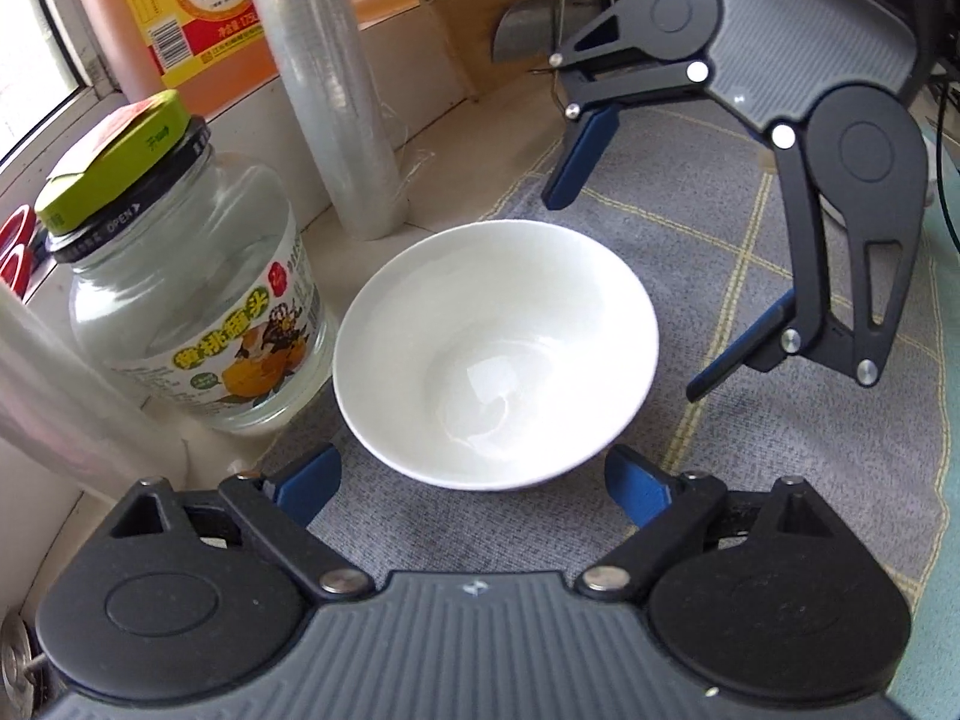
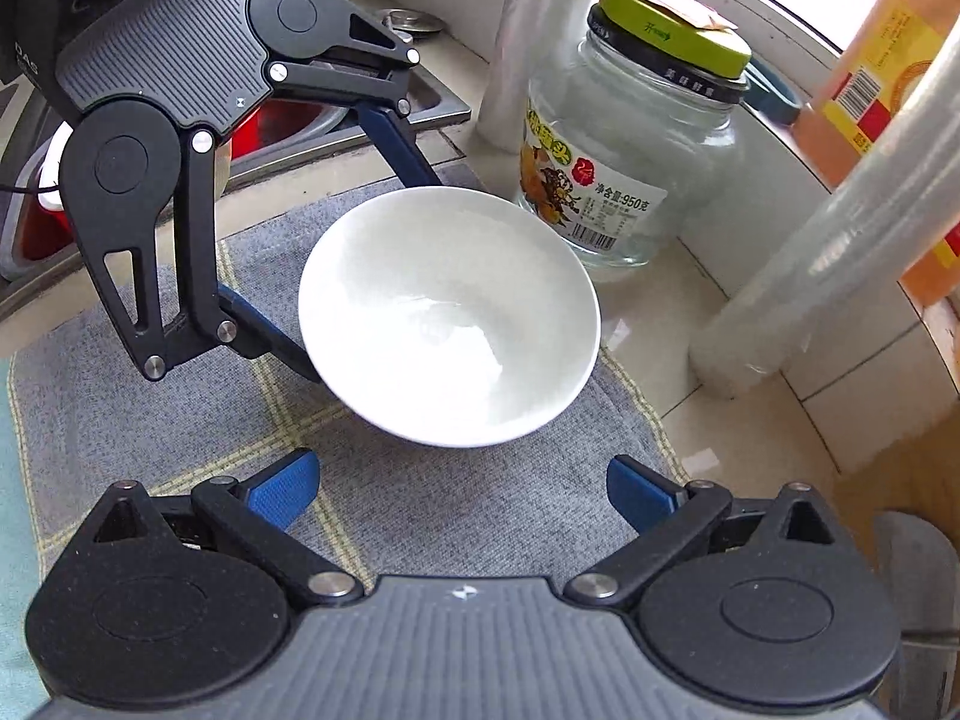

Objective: Organize plates and bowls
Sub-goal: 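Move both grippers to the pink-flower white bowl and grasp opposite rims, then lift the pink-flower bowl with both grippers and carry it toward the bowl stack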

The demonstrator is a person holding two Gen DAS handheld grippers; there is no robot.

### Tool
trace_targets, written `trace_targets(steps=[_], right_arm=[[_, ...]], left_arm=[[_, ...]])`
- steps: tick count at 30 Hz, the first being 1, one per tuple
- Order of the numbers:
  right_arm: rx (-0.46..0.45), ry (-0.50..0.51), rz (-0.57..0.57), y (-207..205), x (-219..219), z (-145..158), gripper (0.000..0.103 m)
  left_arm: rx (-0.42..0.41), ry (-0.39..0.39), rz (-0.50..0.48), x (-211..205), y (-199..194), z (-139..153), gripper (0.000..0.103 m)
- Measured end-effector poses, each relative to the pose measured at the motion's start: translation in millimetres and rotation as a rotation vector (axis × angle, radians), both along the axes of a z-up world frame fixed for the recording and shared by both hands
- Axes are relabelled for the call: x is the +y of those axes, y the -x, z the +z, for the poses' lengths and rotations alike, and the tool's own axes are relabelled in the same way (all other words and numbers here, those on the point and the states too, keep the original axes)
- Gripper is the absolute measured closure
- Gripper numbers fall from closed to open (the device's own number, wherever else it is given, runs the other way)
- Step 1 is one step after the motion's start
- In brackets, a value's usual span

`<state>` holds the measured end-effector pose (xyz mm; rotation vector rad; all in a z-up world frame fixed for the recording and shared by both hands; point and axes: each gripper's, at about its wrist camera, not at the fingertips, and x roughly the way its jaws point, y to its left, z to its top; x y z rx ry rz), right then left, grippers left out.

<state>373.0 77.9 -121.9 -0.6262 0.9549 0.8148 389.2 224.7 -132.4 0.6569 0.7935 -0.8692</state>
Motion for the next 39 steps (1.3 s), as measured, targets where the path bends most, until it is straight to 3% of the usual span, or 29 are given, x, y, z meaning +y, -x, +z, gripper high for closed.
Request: trace_targets(steps=[4,8,15,20,39], right_arm=[[-0.001,-0.009,0.049,-6,3,-4,0.000],[-0.013,-0.023,0.089,-8,5,-5,0.007],[-0.036,-0.039,0.128,-8,5,-2,0.007],[-0.045,-0.058,0.147,-6,5,3,0.013],[-0.073,-0.071,0.116,29,-8,37,0.014]], left_arm=[[-0.010,-0.008,-0.066,-2,1,-3,0.012],[-0.033,-0.027,-0.094,-3,2,-5,0.016],[-0.069,-0.051,-0.140,-2,3,-4,0.016],[-0.090,-0.065,-0.175,-1,10,-1,0.018],[-0.137,-0.069,-0.191,-6,39,21,0.019]])
